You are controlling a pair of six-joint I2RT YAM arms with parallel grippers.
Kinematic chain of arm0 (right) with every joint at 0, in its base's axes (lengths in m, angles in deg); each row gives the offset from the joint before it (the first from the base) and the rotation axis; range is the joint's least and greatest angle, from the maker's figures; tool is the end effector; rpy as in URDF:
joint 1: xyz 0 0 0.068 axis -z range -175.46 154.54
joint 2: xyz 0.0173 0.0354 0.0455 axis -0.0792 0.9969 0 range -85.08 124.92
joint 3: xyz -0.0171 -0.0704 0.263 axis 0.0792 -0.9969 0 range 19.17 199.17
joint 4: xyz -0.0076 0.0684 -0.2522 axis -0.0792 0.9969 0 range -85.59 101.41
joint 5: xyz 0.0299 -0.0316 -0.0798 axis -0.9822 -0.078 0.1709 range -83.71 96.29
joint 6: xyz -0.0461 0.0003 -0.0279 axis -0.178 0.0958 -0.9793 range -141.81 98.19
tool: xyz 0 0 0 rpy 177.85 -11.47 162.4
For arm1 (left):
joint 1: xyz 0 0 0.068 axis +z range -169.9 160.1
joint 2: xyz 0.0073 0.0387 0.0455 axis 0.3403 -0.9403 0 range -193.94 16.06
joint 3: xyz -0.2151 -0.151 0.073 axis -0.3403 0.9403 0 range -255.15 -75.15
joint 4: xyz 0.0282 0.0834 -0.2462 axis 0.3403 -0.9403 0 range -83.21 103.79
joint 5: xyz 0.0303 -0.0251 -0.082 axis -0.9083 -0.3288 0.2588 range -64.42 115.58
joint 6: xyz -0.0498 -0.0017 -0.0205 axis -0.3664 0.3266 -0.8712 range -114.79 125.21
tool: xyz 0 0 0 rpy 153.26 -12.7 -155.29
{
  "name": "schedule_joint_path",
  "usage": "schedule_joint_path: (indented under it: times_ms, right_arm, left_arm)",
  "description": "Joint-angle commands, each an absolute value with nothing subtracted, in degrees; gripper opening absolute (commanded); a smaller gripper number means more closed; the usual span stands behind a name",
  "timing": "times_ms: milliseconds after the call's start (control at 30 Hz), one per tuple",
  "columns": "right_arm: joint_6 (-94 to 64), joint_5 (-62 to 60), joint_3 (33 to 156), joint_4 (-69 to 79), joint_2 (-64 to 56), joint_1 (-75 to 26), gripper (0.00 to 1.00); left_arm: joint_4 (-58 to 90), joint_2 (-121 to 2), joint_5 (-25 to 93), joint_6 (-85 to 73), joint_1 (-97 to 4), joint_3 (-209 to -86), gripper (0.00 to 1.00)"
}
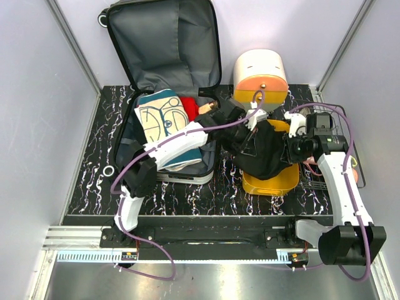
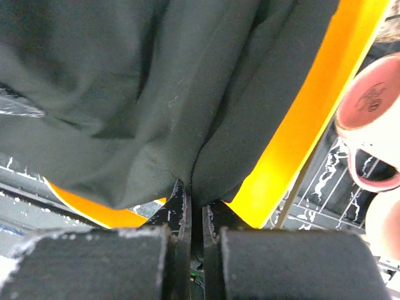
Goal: Open, take out, and arrange the luggage
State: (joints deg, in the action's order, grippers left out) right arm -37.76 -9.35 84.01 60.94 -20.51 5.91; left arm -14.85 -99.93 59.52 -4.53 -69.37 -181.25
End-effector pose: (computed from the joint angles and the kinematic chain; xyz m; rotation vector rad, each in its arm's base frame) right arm 0.2117 0.0046 0.3231 -0.4225 2.4783 0.2265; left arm 0.2893 -0.3689 0.3034 1.1327 2.1094 -1.1926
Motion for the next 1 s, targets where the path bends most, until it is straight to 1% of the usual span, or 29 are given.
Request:
schedule_joint_path:
  times_ms: [0, 200, 300, 400, 433, 467, 500, 533, 567, 600, 633, 667, 700, 767, 800, 900, 967]
  right_arm:
    - [-41.7, -12.4, 83.1, 60.8, -19.4, 6.2, 0.00]
    - [-47.6, -9.2, 82.9, 64.5, -12.8, 6.2, 0.00]
    - [-51.2, -7.2, 80.7, 64.7, -11.3, 6.2, 0.00]
    - [-54.0, -6.1, 78.8, 64.7, -10.2, 6.2, 0.00]
    - [-54.7, -6.1, 78.8, 64.9, -9.3, 6.2, 0.00]
    - [-55.0, -6.8, 79.0, 65.0, -8.9, 6.2, 0.00]
    - [-55.2, -7.7, 79.4, 65.4, -8.5, 6.2, 0.00]
    - [-54.9, -9.2, 79.6, 65.4, -7.8, 6.1, 0.00]
    - [-54.7, -10.0, 80.4, 65.3, -7.6, 6.2, 0.02]
    - [-54.6, -10.7, 80.9, 65.6, -7.1, 6.1, 0.06]
    - [-54.6, -11.1, 81.4, 65.7, -6.3, 6.1, 0.10]
    - [-54.5, -11.1, 82.5, 65.8, -5.8, 6.1, 0.25]
    - [-54.5, -11.0, 83.3, 66.5, -5.4, 6.2, 0.32]
    - [-54.9, -11.6, 86.0, 67.5, -4.7, 6.1, 0.43]
    - [-54.9, -11.9, 86.9, 68.2, -4.8, 6.1, 0.55]
    - [-54.4, -12.5, 89.1, 68.3, -5.4, 6.1, 0.66]
    - [-53.5, -12.8, 91.3, 68.7, -5.5, 6.1, 0.71]
  left_arm:
    - [-16.1, -103.0, 57.1, -0.4, -70.6, -180.7, 0.00]
    - [-22.5, -106.9, 52.2, 4.0, -71.8, -185.1, 0.00]
    - [-25.1, -108.4, 47.0, 4.8, -71.8, -187.8, 0.00]
    - [-30.1, -110.4, 45.4, 8.0, -71.8, -192.1, 0.00]
    - [-32.7, -110.5, 46.5, 9.7, -71.7, -193.1, 0.11]
    - [-33.7, -109.5, 48.2, 10.6, -71.6, -193.8, 0.20]
    - [-34.0, -108.4, 52.2, 11.1, -71.0, -193.4, 0.33]
    - [-33.5, -106.8, 54.6, 11.6, -70.6, -192.7, 0.54]
    - [-32.7, -103.2, 56.8, 12.1, -70.2, -191.8, 0.64]
    - [-32.1, -101.2, 60.2, 12.1, -69.4, -190.3, 0.69]
    - [-30.1, -99.1, 61.3, 12.0, -68.9, -189.3, 0.76]
    - [-28.9, -94.9, 62.0, 11.5, -67.7, -188.4, 0.90]
    - [-28.1, -93.0, 64.3, 11.1, -67.0, -187.3, 0.93]
    - [-27.1, -88.5, 65.5, 10.4, -64.4, -186.7, 0.96]
    - [-27.1, -87.2, 65.7, 10.4, -63.4, -185.9, 0.96]
    - [-27.1, -82.7, 63.9, 11.3, -59.5, -182.9, 0.99]
    - [-27.3, -80.5, 63.6, 10.8, -56.0, -181.2, 0.99]
